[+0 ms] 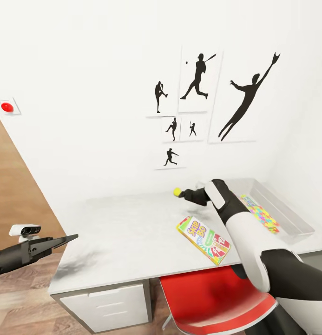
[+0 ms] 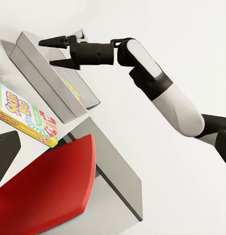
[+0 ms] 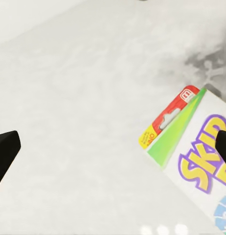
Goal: Put all the toys in the child's room - the three board games (two on the bed and one on the table), the two jigsaw puzzles on the table, and the tennis ball on the table - inside the toy box on the table in the child's room.
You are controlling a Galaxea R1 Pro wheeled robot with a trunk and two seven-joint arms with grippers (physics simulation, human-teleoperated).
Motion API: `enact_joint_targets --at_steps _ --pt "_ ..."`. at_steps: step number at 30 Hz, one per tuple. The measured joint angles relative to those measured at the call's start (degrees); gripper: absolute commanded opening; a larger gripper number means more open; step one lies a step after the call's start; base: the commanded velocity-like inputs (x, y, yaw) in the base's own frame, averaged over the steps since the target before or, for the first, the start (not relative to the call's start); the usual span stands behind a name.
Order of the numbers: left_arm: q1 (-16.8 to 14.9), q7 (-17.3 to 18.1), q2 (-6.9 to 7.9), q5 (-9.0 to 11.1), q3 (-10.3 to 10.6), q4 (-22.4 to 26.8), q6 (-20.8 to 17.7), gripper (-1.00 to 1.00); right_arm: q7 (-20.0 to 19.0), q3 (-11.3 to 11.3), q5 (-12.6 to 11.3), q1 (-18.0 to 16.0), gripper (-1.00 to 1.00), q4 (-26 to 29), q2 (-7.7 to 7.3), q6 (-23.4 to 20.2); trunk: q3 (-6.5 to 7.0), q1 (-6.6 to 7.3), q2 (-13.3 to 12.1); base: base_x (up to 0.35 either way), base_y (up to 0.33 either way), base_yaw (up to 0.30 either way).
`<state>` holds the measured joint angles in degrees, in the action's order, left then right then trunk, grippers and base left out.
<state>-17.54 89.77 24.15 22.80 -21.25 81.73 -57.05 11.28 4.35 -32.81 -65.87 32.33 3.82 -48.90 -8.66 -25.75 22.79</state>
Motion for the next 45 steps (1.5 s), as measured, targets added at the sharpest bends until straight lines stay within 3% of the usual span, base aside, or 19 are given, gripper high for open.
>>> enact_joint_targets --at_steps 17,45 --pt "0.0 0.0 0.07 0.0 0.0 0.0 0.0 1.00 0.1 -0.2 0.3 -1.1 1.00 -2.4 -0.12 0.1 -0.14 0.00 0.0 0.077 0.000 0.000" --pt "0.0 0.0 0.09 0.0 -0.1 0.0 0.0 1.00 0.6 -0.3 0.5 -1.2 1.00 -2.7 -0.79 1.3 -2.68 0.00 0.0 0.001 0.000 0.000"
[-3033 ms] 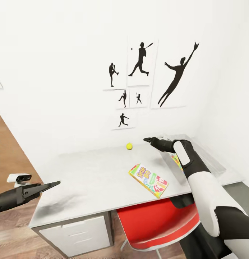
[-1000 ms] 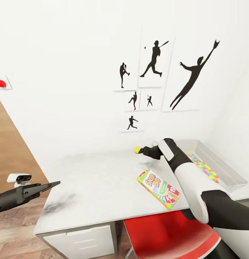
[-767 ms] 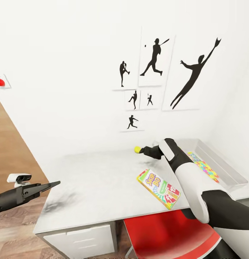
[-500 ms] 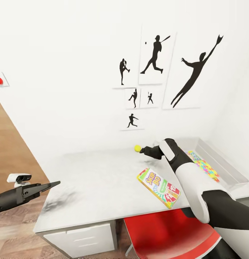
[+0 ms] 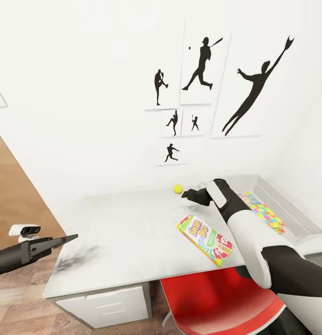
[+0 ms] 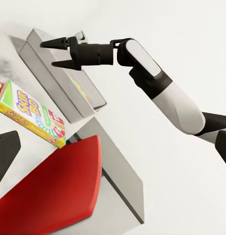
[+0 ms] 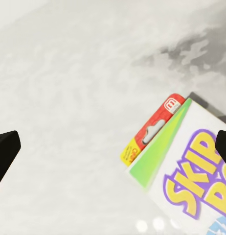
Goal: Put all the toys in the child's room - the three board games (two on the bed and one on the table), the two jigsaw puzzles on the table, and the tennis ball on the table - inside the toy box on the table in the child's room.
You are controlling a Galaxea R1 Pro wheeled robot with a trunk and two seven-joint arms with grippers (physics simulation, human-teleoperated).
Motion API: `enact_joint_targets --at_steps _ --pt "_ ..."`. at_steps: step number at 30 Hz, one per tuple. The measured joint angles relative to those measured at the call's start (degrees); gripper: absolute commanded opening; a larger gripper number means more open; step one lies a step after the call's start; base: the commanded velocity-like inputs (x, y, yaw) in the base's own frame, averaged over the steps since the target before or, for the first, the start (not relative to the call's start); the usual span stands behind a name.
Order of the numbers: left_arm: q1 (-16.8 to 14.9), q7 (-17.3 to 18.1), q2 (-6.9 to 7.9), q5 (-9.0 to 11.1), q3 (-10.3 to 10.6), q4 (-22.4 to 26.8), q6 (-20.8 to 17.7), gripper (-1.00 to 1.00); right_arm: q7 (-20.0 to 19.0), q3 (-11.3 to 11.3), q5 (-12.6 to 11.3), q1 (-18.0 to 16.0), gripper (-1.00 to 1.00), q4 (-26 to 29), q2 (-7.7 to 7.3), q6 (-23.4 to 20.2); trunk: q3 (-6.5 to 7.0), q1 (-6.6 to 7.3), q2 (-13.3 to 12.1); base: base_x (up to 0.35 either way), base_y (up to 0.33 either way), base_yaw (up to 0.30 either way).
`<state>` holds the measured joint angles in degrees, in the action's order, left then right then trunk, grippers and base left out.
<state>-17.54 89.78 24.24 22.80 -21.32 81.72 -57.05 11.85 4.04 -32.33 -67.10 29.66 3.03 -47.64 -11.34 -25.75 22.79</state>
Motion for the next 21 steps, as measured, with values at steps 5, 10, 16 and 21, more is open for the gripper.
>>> enact_joint_targets --at_steps 5,10,16,21 --pt "0.0 0.0 0.00 0.0 0.0 0.0 0.0 1.00 0.1 0.0 0.1 0.0 1.00 -0.2 -0.01 0.7 -0.47 0.00 0.0 0.000 0.000 0.000" --pt "0.0 0.0 0.00 0.0 0.0 0.0 0.0 1.00 0.1 0.1 0.4 0.0 1.00 -0.3 -0.24 1.3 -0.94 0.00 0.0 0.000 0.000 0.000" --pt "0.0 0.0 -0.03 0.0 0.0 0.0 0.0 1.00 0.1 0.1 0.8 0.0 1.00 -0.4 -0.49 1.4 -1.51 0.00 0.0 0.000 0.000 0.000" --pt "0.0 0.0 -0.03 0.0 0.0 0.0 0.0 1.00 0.1 0.1 0.8 0.0 1.00 -0.3 -0.53 1.5 -1.98 0.00 0.0 0.000 0.000 0.000"
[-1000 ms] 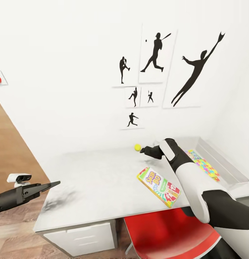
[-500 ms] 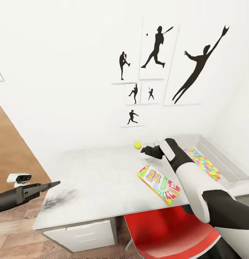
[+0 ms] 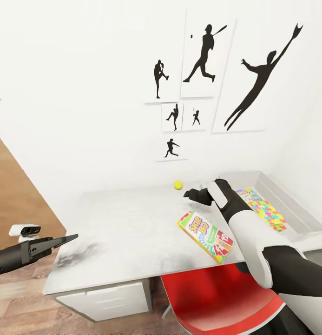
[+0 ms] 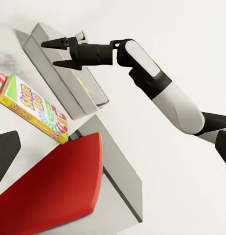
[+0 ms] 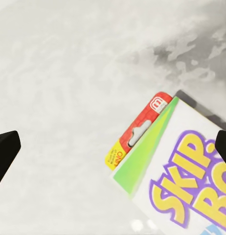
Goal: Put all the toys in the child's room - the three board games (two on the bed and one on the table), the two jigsaw puzzles on the table, and the tennis ball on the table - inside the toy box on the table in the child's room.
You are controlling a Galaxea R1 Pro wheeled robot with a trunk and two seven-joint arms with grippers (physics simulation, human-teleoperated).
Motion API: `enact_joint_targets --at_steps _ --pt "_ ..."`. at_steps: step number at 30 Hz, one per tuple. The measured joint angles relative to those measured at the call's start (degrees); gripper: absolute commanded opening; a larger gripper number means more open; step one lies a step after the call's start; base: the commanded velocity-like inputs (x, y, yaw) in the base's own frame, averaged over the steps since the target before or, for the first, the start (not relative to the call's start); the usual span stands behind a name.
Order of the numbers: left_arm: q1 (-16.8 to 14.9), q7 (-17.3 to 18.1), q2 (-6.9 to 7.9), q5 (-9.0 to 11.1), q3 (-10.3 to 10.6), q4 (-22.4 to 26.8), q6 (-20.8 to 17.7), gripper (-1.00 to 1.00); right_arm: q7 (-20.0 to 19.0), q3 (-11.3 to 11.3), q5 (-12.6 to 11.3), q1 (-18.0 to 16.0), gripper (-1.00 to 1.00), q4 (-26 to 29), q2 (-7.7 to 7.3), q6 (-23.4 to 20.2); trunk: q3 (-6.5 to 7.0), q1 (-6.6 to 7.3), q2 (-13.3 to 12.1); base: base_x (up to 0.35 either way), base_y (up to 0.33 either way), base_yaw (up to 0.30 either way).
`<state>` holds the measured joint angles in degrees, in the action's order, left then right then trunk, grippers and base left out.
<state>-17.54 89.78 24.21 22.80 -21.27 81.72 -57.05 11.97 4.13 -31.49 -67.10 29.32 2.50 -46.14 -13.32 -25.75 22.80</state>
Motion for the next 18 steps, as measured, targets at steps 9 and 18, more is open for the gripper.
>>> enact_joint_targets --at_steps 9,18 --pt "0.0 0.0 0.03 0.0 0.0 0.0 0.0 1.00 0.1 0.0 0.0 0.0 1.00 0.0 -0.81 0.9 -0.85 0.00 0.0 0.000 0.000 0.000" --pt "0.0 0.0 0.03 0.0 0.0 0.0 0.0 1.00 0.1 0.0 0.0 -0.1 1.00 0.0 -1.46 2.5 -1.70 0.00 0.0 0.000 0.000 0.000"
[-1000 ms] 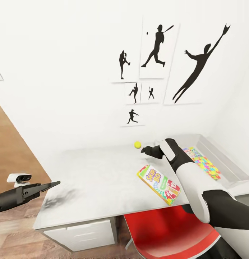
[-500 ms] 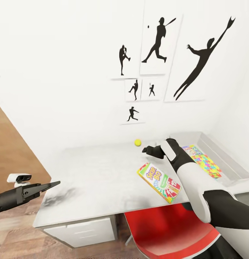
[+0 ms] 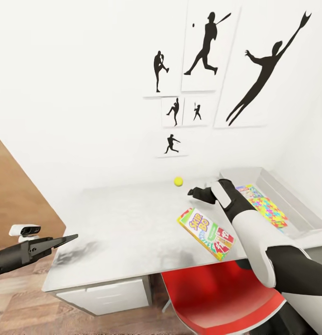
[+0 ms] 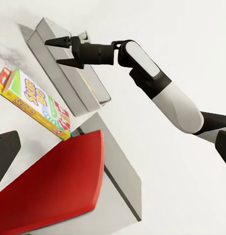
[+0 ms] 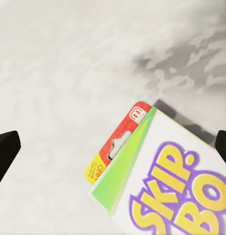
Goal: Put all the toys in the child's room - the three board games (two on the bed and one on the table), the two jigsaw puzzles on the table, and the tennis ball on the table - inside the toy box on the table in the child's room.
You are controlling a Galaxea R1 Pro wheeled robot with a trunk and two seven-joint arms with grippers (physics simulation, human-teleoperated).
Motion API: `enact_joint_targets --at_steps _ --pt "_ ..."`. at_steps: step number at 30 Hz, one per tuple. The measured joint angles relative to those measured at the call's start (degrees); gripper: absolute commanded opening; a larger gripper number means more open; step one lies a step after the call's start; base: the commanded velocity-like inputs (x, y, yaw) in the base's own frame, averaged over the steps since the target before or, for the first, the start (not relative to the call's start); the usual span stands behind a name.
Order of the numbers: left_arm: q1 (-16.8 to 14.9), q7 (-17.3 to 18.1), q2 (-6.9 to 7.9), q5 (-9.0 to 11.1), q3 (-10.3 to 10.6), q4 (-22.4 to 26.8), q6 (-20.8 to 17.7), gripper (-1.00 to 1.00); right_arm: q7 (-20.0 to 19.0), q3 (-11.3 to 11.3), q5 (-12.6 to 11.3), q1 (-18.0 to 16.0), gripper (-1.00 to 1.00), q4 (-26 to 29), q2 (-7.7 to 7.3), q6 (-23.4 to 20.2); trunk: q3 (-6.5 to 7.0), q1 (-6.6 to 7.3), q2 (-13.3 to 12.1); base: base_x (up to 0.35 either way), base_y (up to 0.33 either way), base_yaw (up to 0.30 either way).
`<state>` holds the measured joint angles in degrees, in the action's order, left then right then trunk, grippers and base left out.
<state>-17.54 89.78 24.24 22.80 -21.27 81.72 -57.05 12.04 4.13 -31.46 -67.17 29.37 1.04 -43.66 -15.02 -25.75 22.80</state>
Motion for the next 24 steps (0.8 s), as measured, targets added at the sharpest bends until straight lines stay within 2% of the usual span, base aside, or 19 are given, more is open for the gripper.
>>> enact_joint_targets --at_steps 6,24 --pt "0.0 0.0 0.00 0.0 0.0 0.0 0.0 1.00 0.0 -0.1 0.1 -0.1 1.00 0.1 -1.16 0.2 -0.57 0.00 0.0 0.000 0.000 0.000" --pt "0.0 0.0 0.06 0.2 -0.2 0.1 0.0 1.00 0.1 -0.1 0.1 -0.1 1.00 0.1 -2.30 0.2 -2.26 0.00 0.0 0.000 0.000 0.000"
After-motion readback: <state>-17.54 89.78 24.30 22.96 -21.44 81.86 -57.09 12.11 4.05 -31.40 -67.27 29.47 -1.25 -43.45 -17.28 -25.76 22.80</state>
